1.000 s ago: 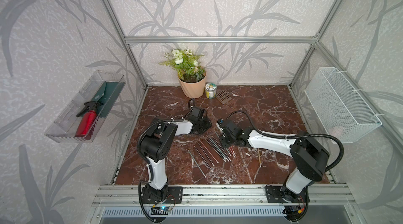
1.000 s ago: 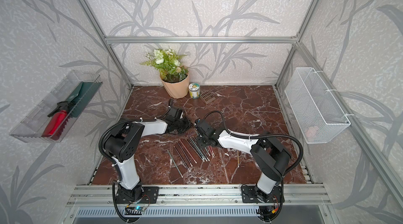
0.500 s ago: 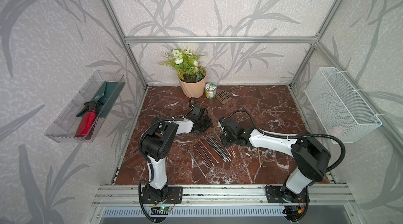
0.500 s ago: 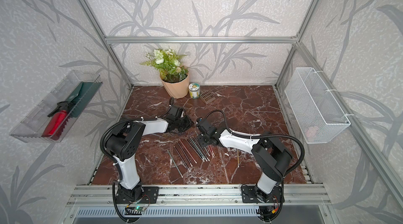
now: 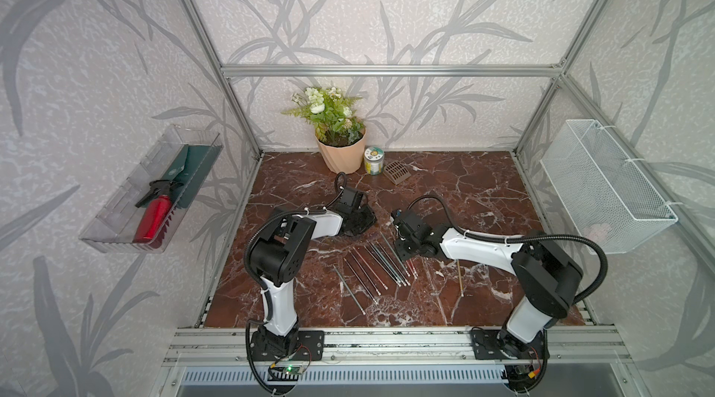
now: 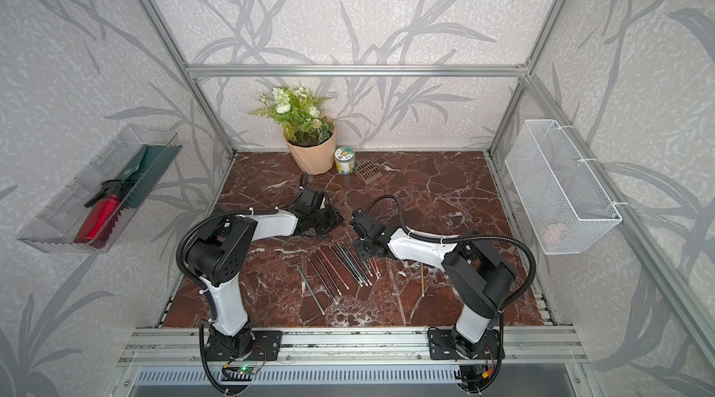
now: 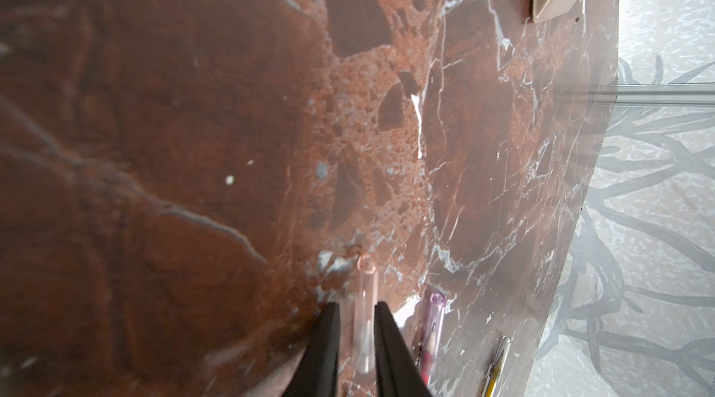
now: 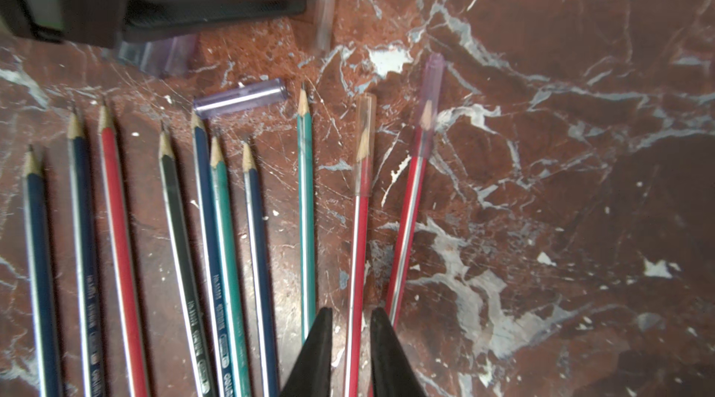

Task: Remove the protective cover of the pencils
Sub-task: Place the protective sleeve at the center of the board, then pick up the pencil from the center of the board.

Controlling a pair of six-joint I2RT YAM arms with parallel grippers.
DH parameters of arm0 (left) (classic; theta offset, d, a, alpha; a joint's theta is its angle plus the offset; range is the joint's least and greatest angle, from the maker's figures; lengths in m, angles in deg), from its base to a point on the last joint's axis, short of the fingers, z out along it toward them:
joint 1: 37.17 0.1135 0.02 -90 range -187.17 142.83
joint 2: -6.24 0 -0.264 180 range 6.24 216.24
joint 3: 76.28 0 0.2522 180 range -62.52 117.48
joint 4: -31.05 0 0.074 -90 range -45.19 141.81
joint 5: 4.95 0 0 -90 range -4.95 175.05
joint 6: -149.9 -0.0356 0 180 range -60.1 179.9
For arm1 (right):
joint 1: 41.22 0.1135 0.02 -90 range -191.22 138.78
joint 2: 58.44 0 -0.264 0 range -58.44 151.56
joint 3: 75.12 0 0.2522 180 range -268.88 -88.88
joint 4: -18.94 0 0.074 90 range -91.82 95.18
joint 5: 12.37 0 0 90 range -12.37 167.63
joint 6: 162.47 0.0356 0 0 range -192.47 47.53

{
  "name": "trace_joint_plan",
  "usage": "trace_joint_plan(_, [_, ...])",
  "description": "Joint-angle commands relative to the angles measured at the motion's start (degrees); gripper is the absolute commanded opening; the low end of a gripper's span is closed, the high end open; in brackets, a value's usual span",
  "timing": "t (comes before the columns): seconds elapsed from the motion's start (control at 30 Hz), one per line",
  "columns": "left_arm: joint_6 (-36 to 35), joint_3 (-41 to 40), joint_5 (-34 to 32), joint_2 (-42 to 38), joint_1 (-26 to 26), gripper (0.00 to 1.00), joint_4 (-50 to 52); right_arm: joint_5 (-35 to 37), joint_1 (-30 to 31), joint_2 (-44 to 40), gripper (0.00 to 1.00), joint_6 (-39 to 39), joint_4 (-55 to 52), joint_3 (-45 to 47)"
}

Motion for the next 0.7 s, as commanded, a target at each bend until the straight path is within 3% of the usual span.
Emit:
trace_joint_plan(0.0, [-0.8,-1.6,-1.2,-1.5,0.0,0.22,2.9,0.4,-0.2,1.3,0.21,0.0,-2.1,-1.3])
trace_joint_plan(0.67, [-1.4,-7.8,-1.4,-10.3,-0.3,0.27,2.6,-0.5,-0.2,4.9,0.23,0.0,-3.4,-3.2])
